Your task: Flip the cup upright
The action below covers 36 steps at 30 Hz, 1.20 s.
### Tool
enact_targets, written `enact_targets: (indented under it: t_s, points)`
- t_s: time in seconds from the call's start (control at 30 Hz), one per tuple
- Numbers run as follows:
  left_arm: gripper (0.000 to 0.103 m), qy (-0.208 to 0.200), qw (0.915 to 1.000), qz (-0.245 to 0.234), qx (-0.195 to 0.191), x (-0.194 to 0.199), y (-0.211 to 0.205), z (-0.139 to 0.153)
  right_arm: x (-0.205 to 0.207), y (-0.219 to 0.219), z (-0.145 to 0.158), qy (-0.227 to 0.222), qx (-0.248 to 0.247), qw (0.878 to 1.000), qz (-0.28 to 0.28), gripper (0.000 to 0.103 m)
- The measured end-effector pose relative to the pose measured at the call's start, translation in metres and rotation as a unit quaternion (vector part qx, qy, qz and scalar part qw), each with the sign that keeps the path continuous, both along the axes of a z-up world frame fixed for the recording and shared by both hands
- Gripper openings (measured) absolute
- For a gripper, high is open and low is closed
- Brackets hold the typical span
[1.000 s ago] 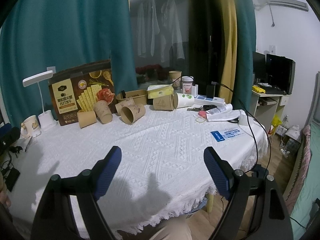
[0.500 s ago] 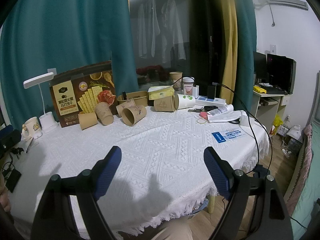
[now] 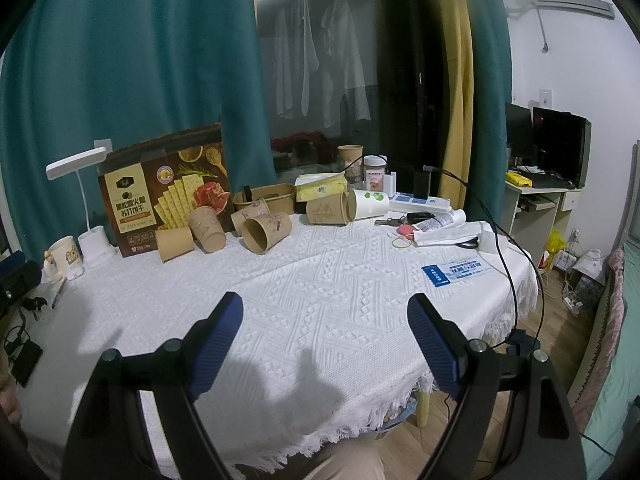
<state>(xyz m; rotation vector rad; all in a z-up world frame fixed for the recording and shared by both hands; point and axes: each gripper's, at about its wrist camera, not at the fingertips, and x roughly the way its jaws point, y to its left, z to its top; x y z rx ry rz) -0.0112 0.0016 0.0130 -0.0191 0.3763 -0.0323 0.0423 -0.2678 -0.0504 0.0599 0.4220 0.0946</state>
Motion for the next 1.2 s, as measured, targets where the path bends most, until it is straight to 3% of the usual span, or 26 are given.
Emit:
enact_targets:
  t_s: [0.73, 0.97, 1.1, 1.2]
  points:
    - [0.102, 0.005, 1.0000, -0.005, 0.003, 0.008, -0.005, 0.002, 0.007, 0.002, 0.001, 0.003, 0.004, 1.000, 0.004, 0.083]
    - [0.102, 0.050, 0.9983, -0.025, 0.018, 0.054, -0.013, -0.014, 0.058, -0.007, -0.017, 0.037, 0.007, 0.999, 0.010, 0.083]
    - [0.103, 0.095, 0.9928, -0.066, 0.029, 0.107, -0.020, -0.028, 0.106, -0.014, -0.035, 0.079, 0.013, 0.997, 0.018, 0.083]
    - [0.103, 0.122, 0.9866, -0.089, 0.062, 0.149, -0.030, -0.038, 0.144, -0.021, -0.048, 0.106, 0.026, 0.994, 0.017, 0.083]
